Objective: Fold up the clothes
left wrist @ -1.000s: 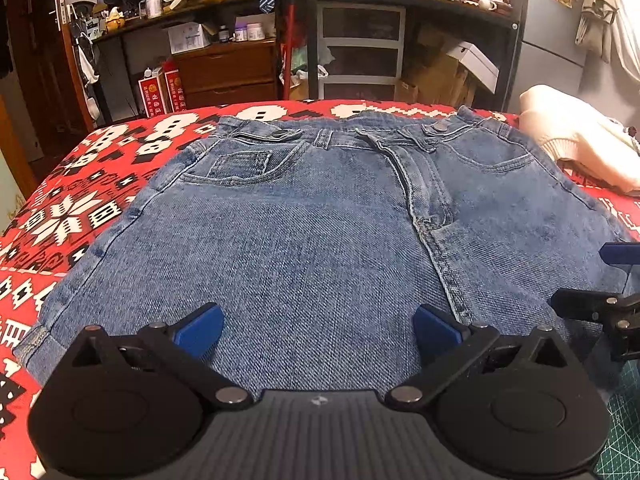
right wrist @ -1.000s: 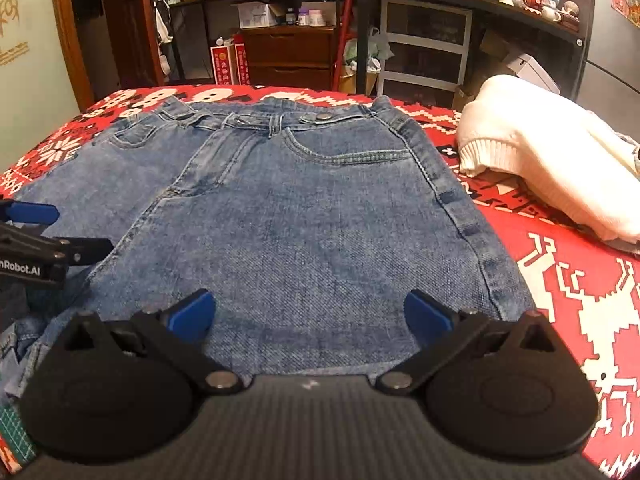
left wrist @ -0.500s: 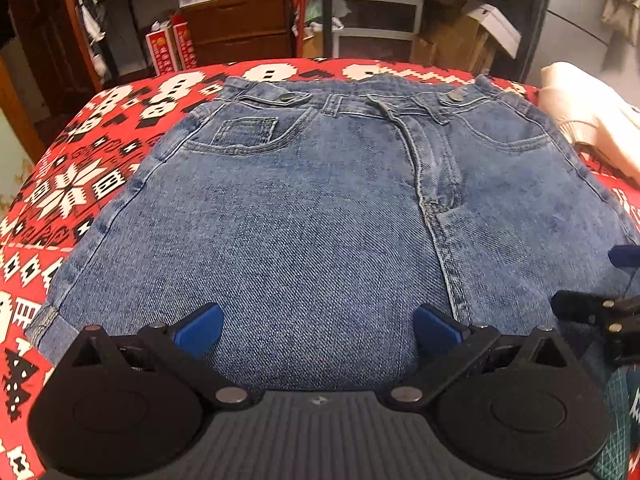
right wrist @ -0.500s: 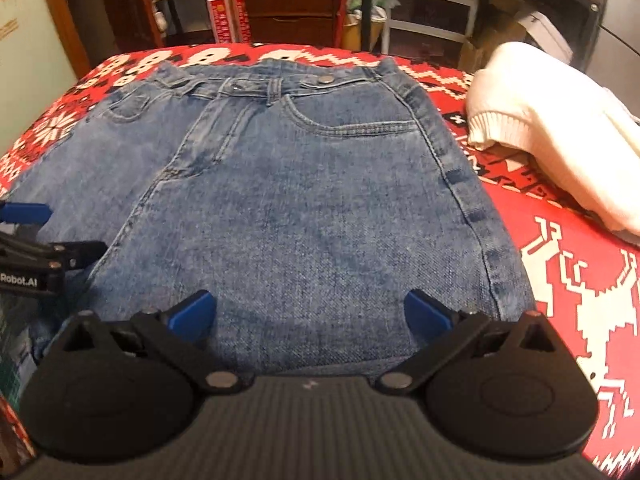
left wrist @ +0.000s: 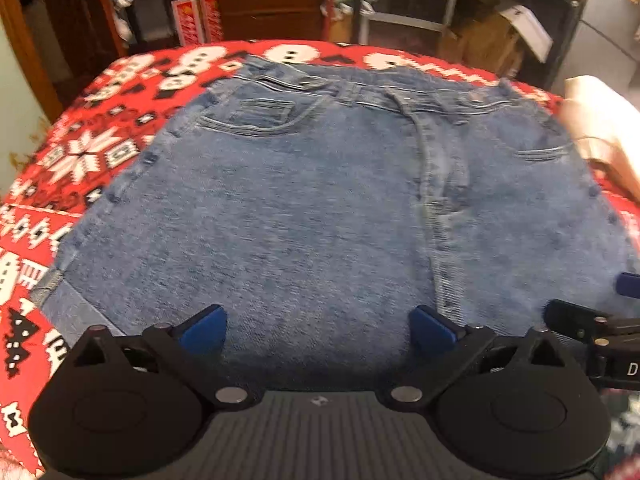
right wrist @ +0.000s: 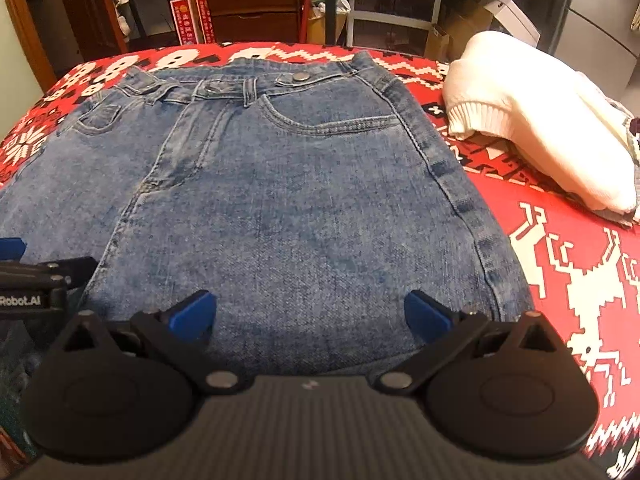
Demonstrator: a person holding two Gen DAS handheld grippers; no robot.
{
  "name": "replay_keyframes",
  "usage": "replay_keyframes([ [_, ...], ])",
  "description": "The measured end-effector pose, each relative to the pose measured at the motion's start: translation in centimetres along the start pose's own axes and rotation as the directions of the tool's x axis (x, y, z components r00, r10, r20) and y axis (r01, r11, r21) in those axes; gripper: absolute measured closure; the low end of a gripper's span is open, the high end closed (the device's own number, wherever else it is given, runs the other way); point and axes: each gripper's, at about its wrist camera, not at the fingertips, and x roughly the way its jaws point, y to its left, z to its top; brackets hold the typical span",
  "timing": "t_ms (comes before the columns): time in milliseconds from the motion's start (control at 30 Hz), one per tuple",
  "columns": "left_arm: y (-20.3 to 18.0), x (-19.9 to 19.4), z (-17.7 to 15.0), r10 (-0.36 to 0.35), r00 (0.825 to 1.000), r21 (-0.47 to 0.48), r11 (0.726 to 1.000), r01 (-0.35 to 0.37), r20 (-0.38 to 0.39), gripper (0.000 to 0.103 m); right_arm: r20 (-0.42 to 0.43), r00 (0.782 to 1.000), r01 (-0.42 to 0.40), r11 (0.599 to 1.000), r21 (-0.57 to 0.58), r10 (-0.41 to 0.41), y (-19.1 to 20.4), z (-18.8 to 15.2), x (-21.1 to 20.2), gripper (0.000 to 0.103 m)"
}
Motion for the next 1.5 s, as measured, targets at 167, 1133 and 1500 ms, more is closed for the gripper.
replay_keyframes([
  [167,-0.2,-3.0,0.0,-0.049,0.998,0.017,0.999,0.049,0.034,0.005,0.059,0.998,-0.03,1.0,-0.003,0.03,-0.4,0.1,-3.5,0.0],
  [1133,-16.7,-6.0,-7.0,-0.252,0.966,0.583,0.793,0.177,0.05,0.051,0.112,0.99,0.06,0.978,0.198,-0.083,-11.3,-9.5,-11.0,0.018],
  [1500,-15.9,-5.7,-6.0,-0.178,0.97,0.559,0.827,0.058,0.163,0.075,0.123,0.99,0.053,0.985,0.163,-0.073,-10.9,-9.4,-10.3,0.004],
])
